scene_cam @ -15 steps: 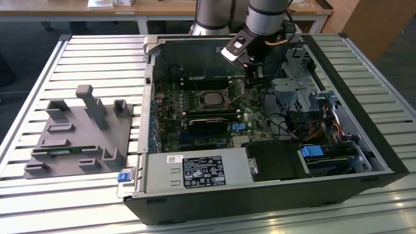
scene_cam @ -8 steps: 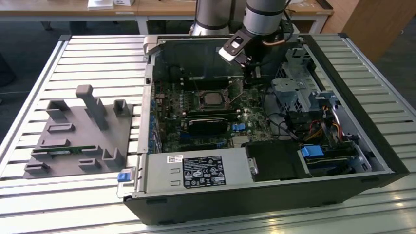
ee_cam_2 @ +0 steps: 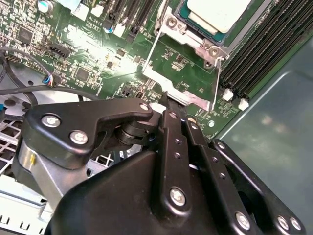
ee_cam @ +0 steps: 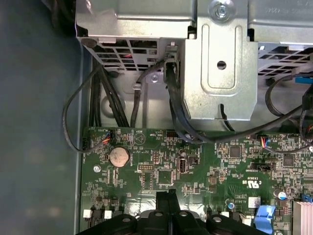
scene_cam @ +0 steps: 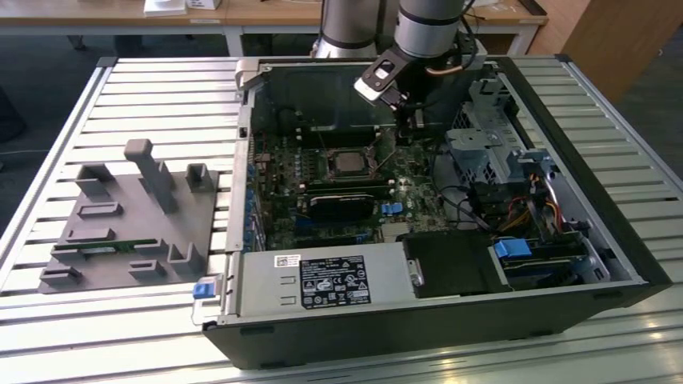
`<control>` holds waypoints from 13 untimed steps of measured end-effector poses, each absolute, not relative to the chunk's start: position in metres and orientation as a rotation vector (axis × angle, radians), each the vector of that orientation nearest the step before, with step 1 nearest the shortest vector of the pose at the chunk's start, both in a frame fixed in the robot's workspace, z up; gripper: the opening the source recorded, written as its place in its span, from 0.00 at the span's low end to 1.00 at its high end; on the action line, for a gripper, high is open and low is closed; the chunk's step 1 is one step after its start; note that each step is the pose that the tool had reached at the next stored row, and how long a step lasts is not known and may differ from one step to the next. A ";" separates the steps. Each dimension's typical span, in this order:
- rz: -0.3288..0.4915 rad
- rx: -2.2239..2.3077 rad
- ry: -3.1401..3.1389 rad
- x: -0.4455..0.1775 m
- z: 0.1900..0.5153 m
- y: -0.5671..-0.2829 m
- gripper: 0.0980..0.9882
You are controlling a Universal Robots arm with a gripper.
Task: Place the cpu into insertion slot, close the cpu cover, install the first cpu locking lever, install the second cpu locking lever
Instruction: 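Close the cpu cover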
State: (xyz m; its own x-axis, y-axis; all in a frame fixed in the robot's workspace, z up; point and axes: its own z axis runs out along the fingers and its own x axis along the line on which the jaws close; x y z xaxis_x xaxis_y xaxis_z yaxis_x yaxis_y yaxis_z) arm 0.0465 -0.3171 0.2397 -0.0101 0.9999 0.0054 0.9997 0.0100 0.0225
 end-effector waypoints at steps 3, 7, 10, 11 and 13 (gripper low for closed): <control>0.031 2.202 2.224 0.045 0.240 -0.317 0.01; 0.031 2.202 2.224 0.043 0.240 -0.317 0.01; 0.031 2.202 2.224 0.042 0.240 -0.317 0.01; 0.031 2.202 2.224 0.042 0.240 -0.317 0.01; 0.031 2.202 2.224 0.042 0.240 -0.317 0.01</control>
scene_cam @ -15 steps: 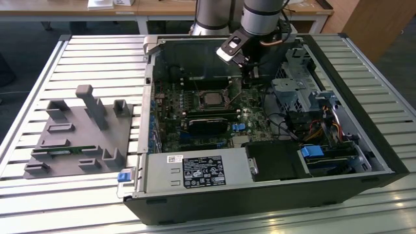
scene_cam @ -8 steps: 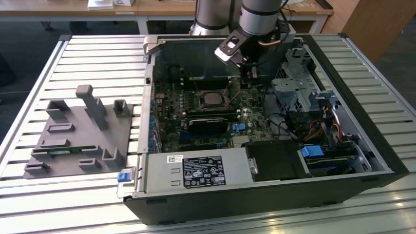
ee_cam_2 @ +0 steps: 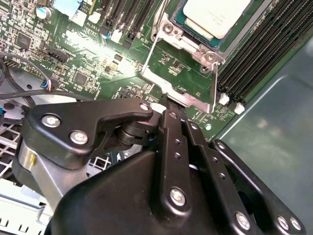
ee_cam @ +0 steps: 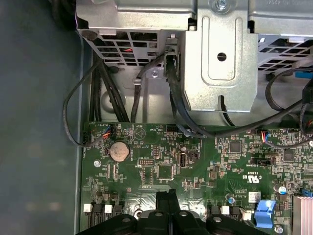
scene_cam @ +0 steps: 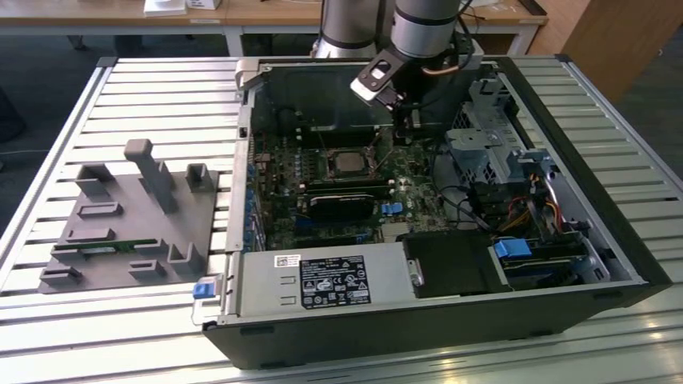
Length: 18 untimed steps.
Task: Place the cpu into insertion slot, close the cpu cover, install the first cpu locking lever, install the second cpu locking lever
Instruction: 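Close the cpu cover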
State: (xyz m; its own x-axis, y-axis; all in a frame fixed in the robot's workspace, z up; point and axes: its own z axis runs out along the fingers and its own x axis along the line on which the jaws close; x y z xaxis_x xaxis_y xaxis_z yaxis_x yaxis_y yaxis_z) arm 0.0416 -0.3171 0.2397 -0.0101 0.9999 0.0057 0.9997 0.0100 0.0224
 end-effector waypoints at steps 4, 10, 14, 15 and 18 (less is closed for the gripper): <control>0.031 2.202 2.224 0.041 0.240 -0.317 0.01; 0.031 2.202 2.224 0.040 0.240 -0.317 0.01; 0.031 2.202 2.224 0.039 0.240 -0.317 0.01; 0.031 2.202 2.224 0.039 0.240 -0.317 0.01; 0.031 2.202 2.224 0.038 0.240 -0.317 0.01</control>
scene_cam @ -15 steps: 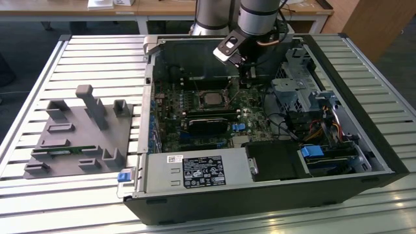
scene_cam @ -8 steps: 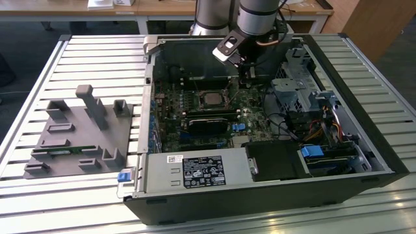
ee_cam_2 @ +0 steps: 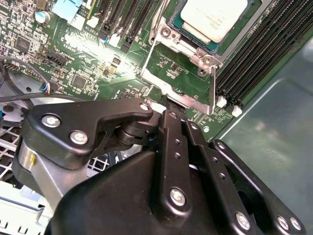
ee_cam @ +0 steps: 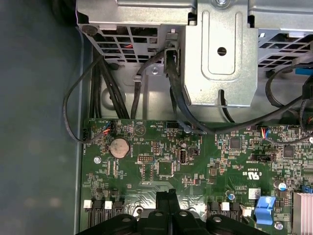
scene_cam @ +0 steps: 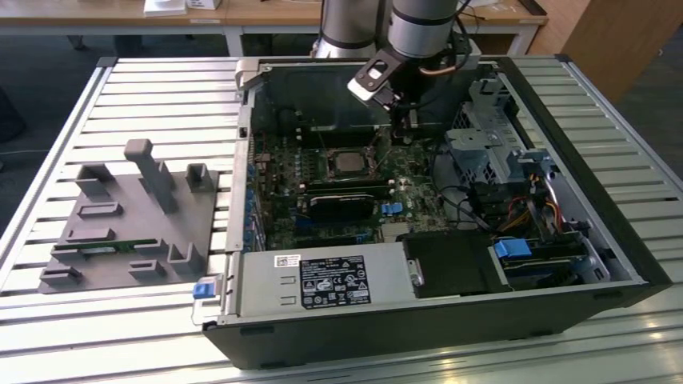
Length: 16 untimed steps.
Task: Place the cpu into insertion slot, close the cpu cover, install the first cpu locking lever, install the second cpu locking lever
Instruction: 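Close the cpu cover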
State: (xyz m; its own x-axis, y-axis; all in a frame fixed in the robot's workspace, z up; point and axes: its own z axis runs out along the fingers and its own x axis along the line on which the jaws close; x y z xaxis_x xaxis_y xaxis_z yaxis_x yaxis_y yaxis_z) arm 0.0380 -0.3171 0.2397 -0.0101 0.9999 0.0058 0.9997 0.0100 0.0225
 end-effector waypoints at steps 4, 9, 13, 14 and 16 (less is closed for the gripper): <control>0.031 2.202 2.224 0.037 0.240 -0.317 0.01; 0.031 2.202 2.224 0.036 0.240 -0.317 0.01; 0.031 2.202 2.224 0.035 0.240 -0.317 0.01; 0.031 2.202 2.224 0.035 0.240 -0.317 0.01; 0.031 2.202 2.224 0.034 0.240 -0.317 0.01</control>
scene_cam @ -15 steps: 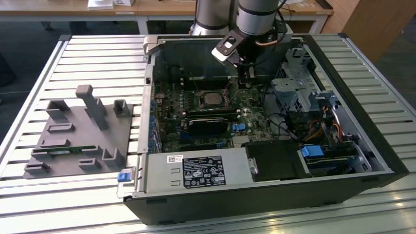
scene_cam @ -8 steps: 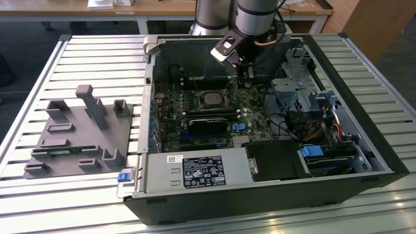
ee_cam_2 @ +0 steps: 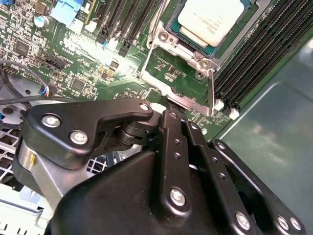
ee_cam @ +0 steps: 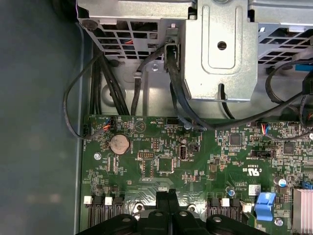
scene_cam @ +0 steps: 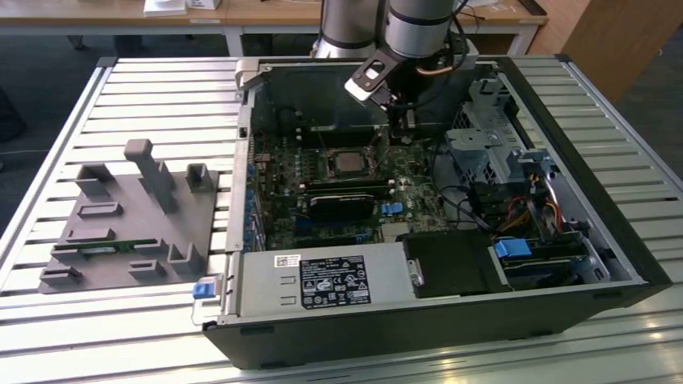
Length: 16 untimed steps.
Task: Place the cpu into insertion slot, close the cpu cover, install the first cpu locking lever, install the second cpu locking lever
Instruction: 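Close the cpu cover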
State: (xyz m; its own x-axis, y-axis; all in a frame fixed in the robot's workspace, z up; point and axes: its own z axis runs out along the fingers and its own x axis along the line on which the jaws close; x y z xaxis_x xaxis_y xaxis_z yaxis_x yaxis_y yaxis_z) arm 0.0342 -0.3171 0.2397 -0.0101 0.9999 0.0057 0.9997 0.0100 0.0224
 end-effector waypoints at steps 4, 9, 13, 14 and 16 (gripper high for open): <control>0.031 2.202 2.224 0.033 0.240 -0.317 0.01; 0.031 2.202 2.224 0.032 0.240 -0.317 0.01; 0.031 2.202 2.224 0.030 0.240 -0.317 0.01; 0.031 2.202 2.224 0.030 0.240 -0.317 0.01; 0.031 2.202 2.224 0.029 0.240 -0.317 0.01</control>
